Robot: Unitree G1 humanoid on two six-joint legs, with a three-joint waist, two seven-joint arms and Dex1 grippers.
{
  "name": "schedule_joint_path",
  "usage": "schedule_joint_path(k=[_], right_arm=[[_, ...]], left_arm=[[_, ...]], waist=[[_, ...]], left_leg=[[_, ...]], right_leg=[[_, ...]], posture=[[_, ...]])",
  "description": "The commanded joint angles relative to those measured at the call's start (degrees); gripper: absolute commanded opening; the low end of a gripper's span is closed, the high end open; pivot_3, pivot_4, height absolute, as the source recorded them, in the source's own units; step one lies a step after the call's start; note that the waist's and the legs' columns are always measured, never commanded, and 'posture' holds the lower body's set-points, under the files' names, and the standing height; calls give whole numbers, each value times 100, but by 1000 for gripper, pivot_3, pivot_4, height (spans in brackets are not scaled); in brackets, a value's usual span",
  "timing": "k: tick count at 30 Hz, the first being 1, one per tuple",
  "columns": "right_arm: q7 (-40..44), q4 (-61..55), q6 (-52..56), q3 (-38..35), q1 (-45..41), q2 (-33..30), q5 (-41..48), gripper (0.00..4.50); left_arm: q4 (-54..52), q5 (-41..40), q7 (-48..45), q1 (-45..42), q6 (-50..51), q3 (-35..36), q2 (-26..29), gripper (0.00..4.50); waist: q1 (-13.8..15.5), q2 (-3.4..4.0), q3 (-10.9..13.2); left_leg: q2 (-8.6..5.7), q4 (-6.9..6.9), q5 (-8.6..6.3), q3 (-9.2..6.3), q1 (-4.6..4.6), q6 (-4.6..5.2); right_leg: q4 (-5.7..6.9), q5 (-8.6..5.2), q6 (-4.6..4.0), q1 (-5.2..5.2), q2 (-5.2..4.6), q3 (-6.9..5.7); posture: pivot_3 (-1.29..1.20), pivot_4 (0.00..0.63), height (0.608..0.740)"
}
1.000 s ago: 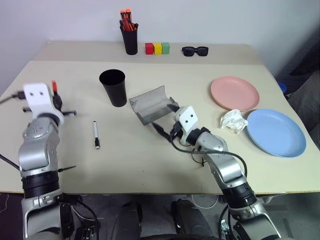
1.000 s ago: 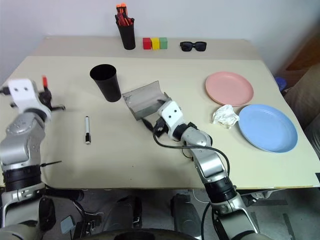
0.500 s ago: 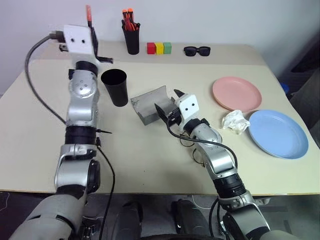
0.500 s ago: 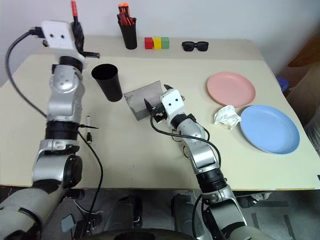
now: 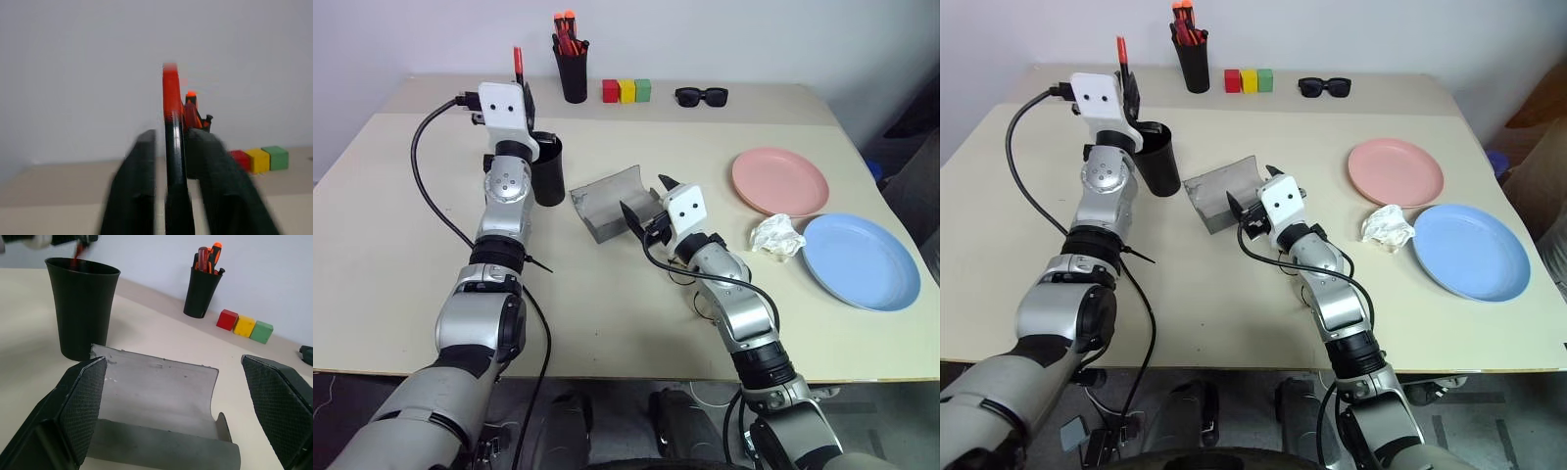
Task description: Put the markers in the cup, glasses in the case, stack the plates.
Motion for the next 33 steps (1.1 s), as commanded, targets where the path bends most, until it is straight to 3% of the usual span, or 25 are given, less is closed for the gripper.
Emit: schedule_joint_path(k=[1,6,11,17,21,27,30,33], right_arm=[[9,-254,-82,-38,-16,14,26,4500],[60,-220,-88,-10,-38,11,30,4500],[566,-265,88,-45,-61,-198,273,4500],[1986,-780,611,-95,203,-878,1227,4500],[2611,-718,712,-168,248,-1346,1502,4500],[2835,-455,501,-61,148,-1456,1355,4500],[2823,-420,470,-35,131,-1385,1339,4500],[2789,-441,451,1,156,-1326,1305,4500]], left_arm=[[-126,-27,93,-100,-176,34,-14,2262],[-414,-203,170,-44,-229,180,-24,2262],[-2063,-321,711,424,826,539,190,2262],[-5468,-694,1183,1825,4618,932,208,2262],[-7106,-1030,1337,2893,8368,905,-336,2262],[-7772,-840,1452,3074,10345,849,-1069,2262],[-7812,-691,1523,2924,10810,1277,-1461,1450],[-7832,-570,1480,2880,10883,1376,-1546,62]], waist=[[-1,0,0],[-5,0,0],[-28,0,0],[-13,4,-2],[22,4,-4],[0,3,-5],[-22,3,-5],[-23,7,-8]], left_leg=[[0,0,0,0,0,0],[0,0,0,0,0,0],[3,-1,0,0,1,0],[6,2,0,-5,2,0],[3,13,0,-13,7,0],[1,20,1,-30,12,-1],[0,19,1,-30,12,-1],[0,12,1,-30,17,-1]], right_leg=[[0,0,0,0,0,0],[0,0,0,0,0,0],[2,0,0,0,0,1],[10,0,1,3,0,-1],[12,0,1,17,-2,-6],[16,0,0,24,4,-13],[15,0,-1,23,3,-12],[15,0,-1,23,3,-12]], posture=[[0,150,725],[0,150,725],[0,150,725],[0,150,725],[0,150,725],[0,150,725],[0,150,725],[0,150,725]])
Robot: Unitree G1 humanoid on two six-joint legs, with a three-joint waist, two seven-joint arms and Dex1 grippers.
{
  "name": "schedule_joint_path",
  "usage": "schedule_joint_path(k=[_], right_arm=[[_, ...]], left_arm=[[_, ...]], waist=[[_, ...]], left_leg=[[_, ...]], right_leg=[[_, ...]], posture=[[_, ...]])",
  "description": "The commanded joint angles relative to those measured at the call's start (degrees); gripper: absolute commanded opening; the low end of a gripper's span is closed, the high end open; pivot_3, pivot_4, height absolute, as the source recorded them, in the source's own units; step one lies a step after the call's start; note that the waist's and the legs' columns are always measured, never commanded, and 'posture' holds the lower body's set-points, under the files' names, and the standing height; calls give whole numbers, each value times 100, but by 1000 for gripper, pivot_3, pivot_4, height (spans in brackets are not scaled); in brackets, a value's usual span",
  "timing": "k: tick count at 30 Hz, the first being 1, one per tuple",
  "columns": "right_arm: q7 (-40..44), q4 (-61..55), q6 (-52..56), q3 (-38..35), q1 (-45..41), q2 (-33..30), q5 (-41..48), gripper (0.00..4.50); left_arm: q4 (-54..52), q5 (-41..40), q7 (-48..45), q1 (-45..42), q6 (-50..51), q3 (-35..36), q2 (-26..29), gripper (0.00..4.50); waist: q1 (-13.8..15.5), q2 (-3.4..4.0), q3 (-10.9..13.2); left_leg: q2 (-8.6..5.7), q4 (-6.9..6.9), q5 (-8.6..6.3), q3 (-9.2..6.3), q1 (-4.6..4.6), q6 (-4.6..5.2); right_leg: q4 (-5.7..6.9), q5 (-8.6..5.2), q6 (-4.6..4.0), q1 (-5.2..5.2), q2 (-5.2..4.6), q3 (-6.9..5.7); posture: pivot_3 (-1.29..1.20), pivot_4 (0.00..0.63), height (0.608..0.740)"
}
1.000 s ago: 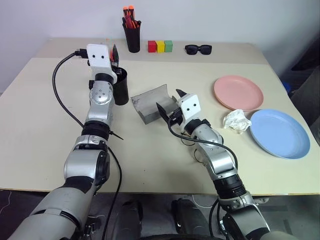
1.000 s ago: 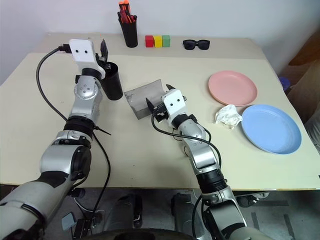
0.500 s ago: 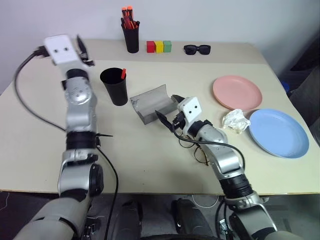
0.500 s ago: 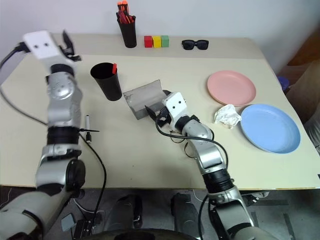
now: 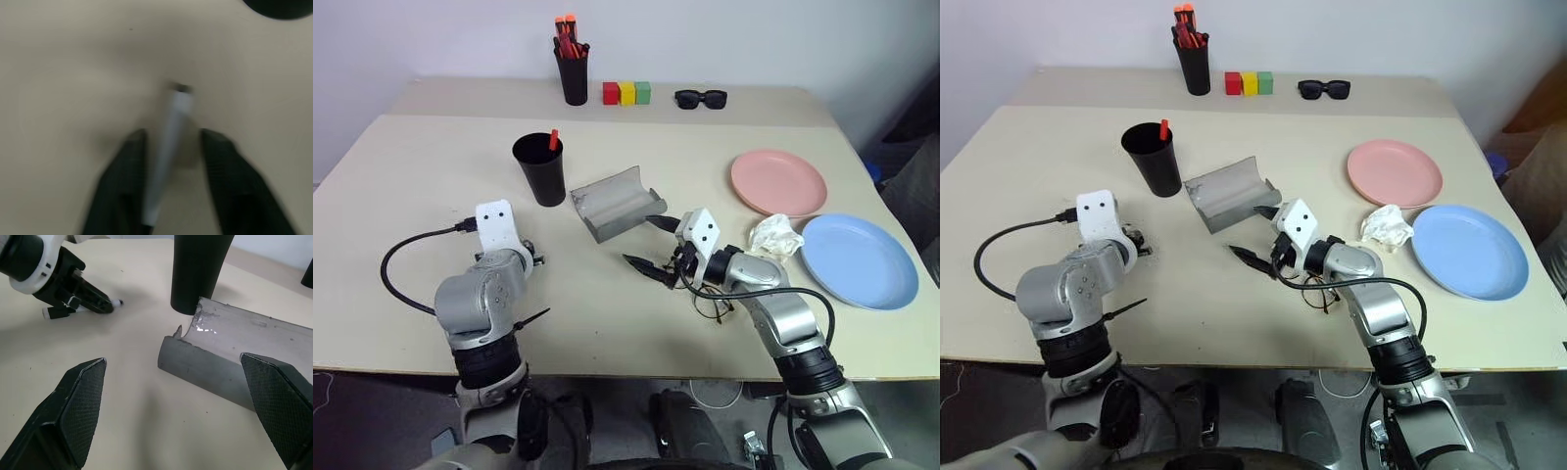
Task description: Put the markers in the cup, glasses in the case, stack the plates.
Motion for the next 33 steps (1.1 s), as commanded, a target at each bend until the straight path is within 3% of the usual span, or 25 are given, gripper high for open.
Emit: schedule_joint_path(k=[1,6,10,13,16,24,28,33], right_arm=[[-34,-83,-129,4,-124,79,-9,4500],[-121,-126,-141,3,-69,126,-67,4500],[-424,-80,-279,-2,-66,180,-301,4500],[-1378,313,-803,-106,-323,447,-920,4500],[-2059,522,-1088,-298,-566,849,-1039,4500],[-2050,543,-1205,-37,-592,1296,-990,4500],[-2105,474,-1212,8,-515,1346,-1018,4500],[-2181,378,-1179,-66,-441,1310,-1022,4500]], left_arm=[[-53,169,-40,-42,184,138,-41,62],[164,338,-114,-128,-208,5,179,62],[394,450,-309,-403,-2330,-120,614,62],[786,385,-853,-840,-4189,-356,998,62],[1658,697,-1227,-1301,-5712,-901,1386,62],[5084,1127,-1283,-2684,-8667,-1494,1508,62],[6502,1198,-1147,-3129,-9570,-1557,1469,62],[7132,1153,-1046,-3291,-9981,-1538,1420,62]], waist=[[4,0,0],[2,0,0],[5,-3,2],[27,-6,4],[61,-4,3],[19,-1,4],[19,-1,4],[29,-1,4]], left_leg=[[0,-1,0,-1,0,-1],[0,0,1,1,0,-2],[1,-1,2,1,-1,-4],[1,-2,4,2,-5,-8],[-1,-2,4,9,-9,-9],[-1,-3,2,14,-10,-4],[0,-6,2,15,-12,-4],[0,-6,2,16,-14,-4]], right_leg=[[0,0,0,0,0,0],[0,0,-1,0,-2,2],[0,2,-3,-3,-1,2],[-3,3,-5,-6,-2,1],[-9,5,-7,-7,-7,2],[-15,5,-5,-8,-5,1],[-15,4,-4,-13,-2,1],[-15,4,-3,-13,-3,1]], posture=[[0,150,725],[0,150,725],[0,150,725],[0,150,725],[0,150,725],[0,150,725],[0,150,725],[0,150,725]])
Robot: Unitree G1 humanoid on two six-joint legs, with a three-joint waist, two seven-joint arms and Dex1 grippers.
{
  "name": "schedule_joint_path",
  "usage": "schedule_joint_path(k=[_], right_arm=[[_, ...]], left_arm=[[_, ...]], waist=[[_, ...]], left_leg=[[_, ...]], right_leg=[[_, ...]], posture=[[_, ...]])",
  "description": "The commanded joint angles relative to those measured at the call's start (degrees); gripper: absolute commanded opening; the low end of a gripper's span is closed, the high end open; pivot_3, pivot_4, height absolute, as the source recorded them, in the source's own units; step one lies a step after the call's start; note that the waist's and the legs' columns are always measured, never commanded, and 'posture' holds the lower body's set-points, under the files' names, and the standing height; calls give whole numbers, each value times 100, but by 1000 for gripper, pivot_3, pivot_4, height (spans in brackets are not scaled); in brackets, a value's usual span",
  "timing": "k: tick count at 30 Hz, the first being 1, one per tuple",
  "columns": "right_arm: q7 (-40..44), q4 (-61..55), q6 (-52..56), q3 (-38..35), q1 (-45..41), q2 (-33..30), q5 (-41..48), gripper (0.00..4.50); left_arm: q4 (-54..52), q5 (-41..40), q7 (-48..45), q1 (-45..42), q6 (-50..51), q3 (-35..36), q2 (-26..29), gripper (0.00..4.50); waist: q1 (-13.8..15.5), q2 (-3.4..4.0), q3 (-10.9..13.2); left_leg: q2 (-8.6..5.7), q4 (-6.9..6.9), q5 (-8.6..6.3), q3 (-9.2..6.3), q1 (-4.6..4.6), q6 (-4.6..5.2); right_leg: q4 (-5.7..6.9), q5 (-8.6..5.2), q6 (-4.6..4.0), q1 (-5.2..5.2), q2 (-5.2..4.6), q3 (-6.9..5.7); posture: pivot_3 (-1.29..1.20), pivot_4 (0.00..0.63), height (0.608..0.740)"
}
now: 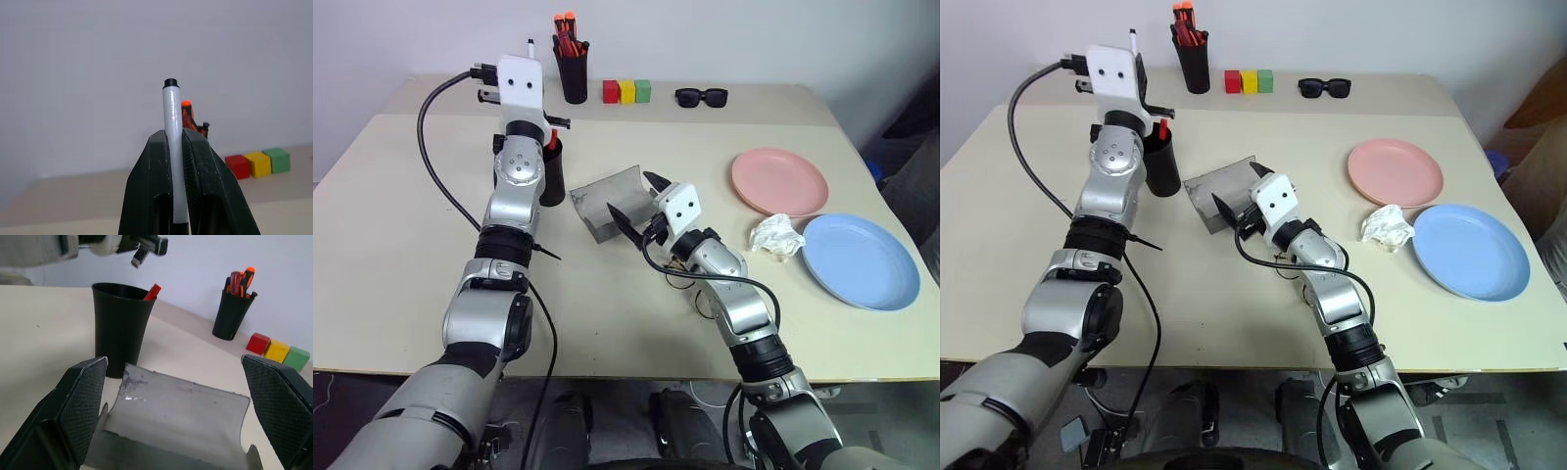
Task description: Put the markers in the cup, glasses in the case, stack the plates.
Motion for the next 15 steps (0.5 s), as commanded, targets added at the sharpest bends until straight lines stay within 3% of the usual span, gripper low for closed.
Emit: schedule_joint_path(k=[1,6,12,15], right_arm=[[-64,-259,-99,-85,-24,-6,7,4500],[-54,-213,-117,-100,-54,-23,11,4500],[35,-155,-119,-28,-100,26,39,4500],[66,-140,-115,-22,-102,32,40,4500]], left_arm=[[71,-30,81,-187,-305,32,-5,62],[-61,-83,134,-34,-312,53,-58,62],[-298,18,377,127,-209,26,-96,2658],[-489,-24,383,207,-158,36,-115,2658]], waist=[[2,0,0],[5,0,0],[5,0,0],[7,0,0]], left_leg=[[0,0,0,0,0,0],[0,0,0,0,-1,0],[0,0,0,0,-1,0],[0,1,0,0,-1,0]], right_leg=[[0,0,0,0,0,0],[1,0,0,0,0,0],[1,0,0,0,0,0],[2,0,0,0,0,0]], posture=[[0,150,725],[0,150,725],[0,150,725],[0,150,725]])
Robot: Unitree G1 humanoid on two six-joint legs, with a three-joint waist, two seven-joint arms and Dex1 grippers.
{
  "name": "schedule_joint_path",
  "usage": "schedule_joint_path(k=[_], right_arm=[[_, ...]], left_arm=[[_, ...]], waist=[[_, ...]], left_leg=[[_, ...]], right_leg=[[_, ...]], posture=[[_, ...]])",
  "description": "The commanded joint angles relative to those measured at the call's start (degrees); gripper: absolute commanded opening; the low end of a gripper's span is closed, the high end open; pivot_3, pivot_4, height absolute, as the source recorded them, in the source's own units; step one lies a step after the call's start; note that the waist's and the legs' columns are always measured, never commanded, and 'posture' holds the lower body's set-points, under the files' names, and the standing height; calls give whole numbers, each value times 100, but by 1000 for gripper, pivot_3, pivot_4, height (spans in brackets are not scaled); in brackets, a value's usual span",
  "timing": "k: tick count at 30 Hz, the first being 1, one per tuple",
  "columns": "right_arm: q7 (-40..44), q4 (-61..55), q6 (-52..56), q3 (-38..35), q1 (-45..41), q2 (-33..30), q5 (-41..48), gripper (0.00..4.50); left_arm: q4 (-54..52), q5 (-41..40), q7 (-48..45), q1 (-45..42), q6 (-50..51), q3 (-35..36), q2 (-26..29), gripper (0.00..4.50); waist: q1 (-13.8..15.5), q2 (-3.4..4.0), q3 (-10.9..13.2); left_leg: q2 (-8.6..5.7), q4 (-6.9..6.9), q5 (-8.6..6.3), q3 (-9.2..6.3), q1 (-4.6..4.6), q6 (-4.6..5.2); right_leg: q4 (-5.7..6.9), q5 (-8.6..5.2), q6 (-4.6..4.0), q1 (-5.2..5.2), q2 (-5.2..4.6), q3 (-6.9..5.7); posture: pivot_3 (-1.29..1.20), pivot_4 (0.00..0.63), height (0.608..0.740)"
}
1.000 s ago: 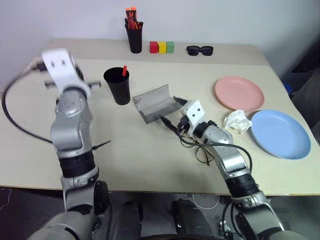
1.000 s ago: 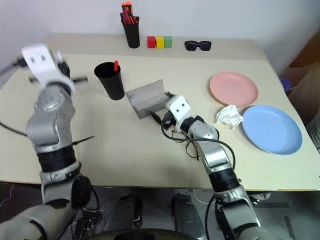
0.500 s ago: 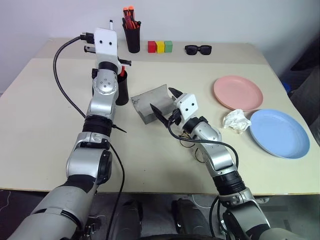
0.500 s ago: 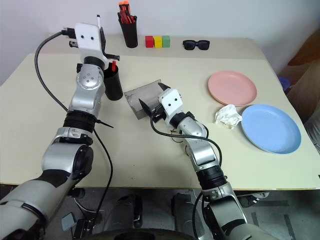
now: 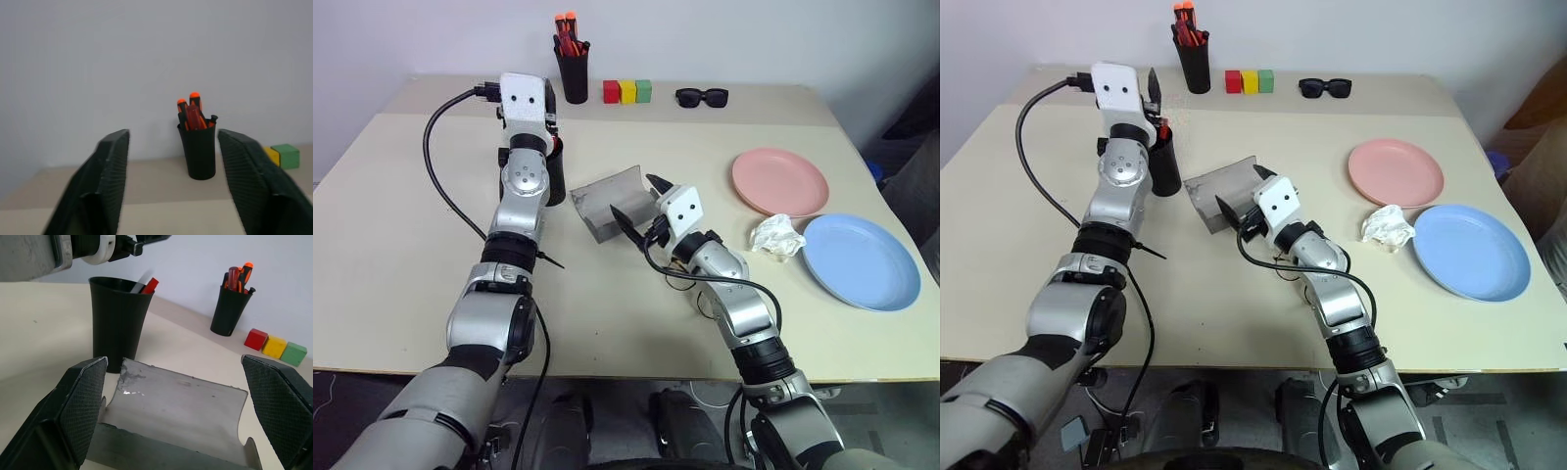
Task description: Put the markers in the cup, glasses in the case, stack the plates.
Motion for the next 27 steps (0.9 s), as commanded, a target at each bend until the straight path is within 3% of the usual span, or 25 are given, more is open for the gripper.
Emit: schedule_joint_path(k=[1,6,9,12,14,21,27], right_arm=[[49,-139,-110,-17,-111,30,68,4500],[207,-222,11,-84,-126,-149,90,4500],[738,-500,322,-318,-86,-729,331,4500],[1172,-773,582,-573,58,-1383,575,4500],[1455,-986,792,-757,230,-1823,759,4500],[2046,-1678,1347,-1436,1065,-2895,1274,4500],[1995,-2312,1607,-2096,2037,-3274,1432,4500]], left_arm=[[-478,-49,33,4,30,34,-7,2658],[-1150,-510,-632,120,140,53,-91,2658],[-2262,-1181,-2321,510,1140,-416,39,2658],[-3218,-1357,-3518,958,2305,-1019,409,3516],[-3486,-1350,-3738,1082,2891,-1177,540,4431],[-3173,-1334,-4382,1140,3802,-1452,554,4431],[-2656,-1366,-5209,1278,4216,-1747,580,4431]], waist=[[1,0,0],[9,0,0],[14,2,1],[8,5,3],[2,6,3],[-14,10,3],[11,11,2]], left_leg=[[0,0,0,0,0,0],[0,0,0,1,0,0],[0,2,0,2,-1,0],[-1,2,0,2,-1,0],[0,2,0,0,0,0],[1,2,0,-4,4,2],[-1,4,-1,-6,3,3]], right_leg=[[0,0,0,0,0,0],[0,0,0,0,0,0],[0,0,0,0,0,0],[0,-1,0,2,-1,0],[1,-1,0,2,0,0],[4,-2,0,3,6,3],[1,-3,1,5,4,4]], posture=[[0,150,725],[0,150,725],[0,150,725],[0,150,725],[0,150,725],[0,150,725],[0,150,725]])
